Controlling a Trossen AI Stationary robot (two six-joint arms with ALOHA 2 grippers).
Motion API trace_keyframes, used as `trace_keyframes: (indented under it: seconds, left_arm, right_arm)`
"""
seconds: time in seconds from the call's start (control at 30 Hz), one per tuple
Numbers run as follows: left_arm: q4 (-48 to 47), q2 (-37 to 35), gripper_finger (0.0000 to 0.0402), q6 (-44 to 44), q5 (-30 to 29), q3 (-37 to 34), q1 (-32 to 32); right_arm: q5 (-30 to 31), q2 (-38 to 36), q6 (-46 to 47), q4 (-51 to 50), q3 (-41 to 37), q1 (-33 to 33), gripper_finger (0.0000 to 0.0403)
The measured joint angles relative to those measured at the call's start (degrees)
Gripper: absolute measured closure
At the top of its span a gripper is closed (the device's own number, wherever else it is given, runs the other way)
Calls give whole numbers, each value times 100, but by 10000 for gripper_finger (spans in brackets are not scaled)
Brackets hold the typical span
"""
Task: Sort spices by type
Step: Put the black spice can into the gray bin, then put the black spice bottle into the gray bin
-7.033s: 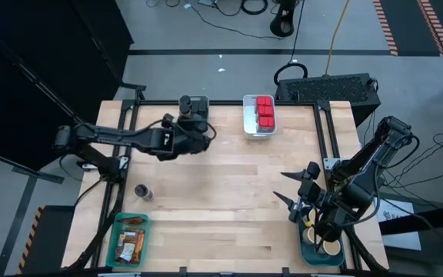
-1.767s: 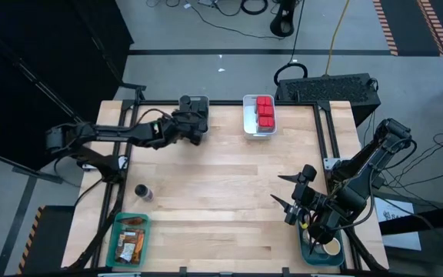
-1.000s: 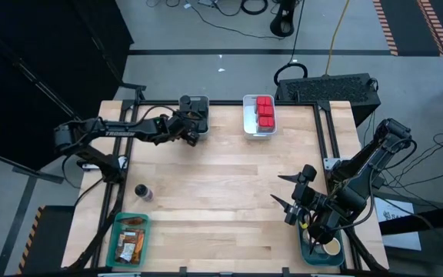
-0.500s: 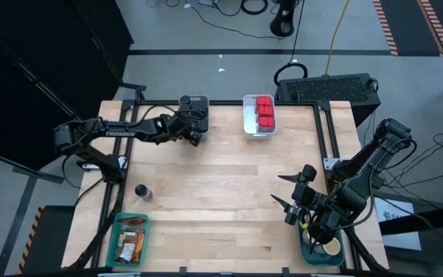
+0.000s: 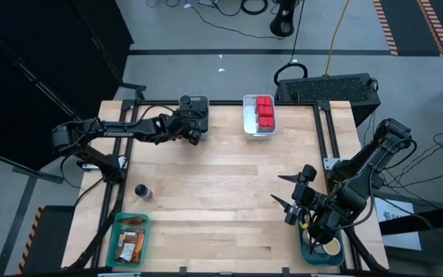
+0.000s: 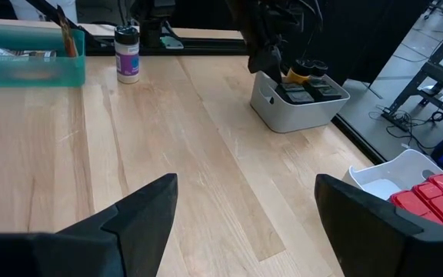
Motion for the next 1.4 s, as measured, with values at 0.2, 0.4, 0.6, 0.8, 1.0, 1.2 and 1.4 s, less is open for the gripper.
trace_keyframes:
  seconds: [0.2,0.4,0.6,0.8,1.0,1.2,1.4]
  left_arm:
    - [4,-178,401,-55,-4,-2,-39]
    - [-150,-517,401,-156,-16,96,-434]
    - [-521,-865,401,-366,-50,302,-1277]
    - [-806,-1066,401,-980,-63,308,-2441]
    - [-870,-1003,401,-1735,-160,462,-3539]
    - [-1100,-814,401,-1640,-678,1145,-4299]
    - [-2174,-714,401,-1788,-1068,1759,-4628]
  right_arm:
    - [1,0,-2,-2,0,0,112]
    - [2,0,-4,-26,0,0,112]
    - [2,0,2,-63,0,0,112]
    - [2,0,38,-63,0,0,112]
    - [3,0,57,-58,-2,0,112]
    - [4,0,59,-23,-2,0,112]
    - [4,0,59,49,-2,0,112]
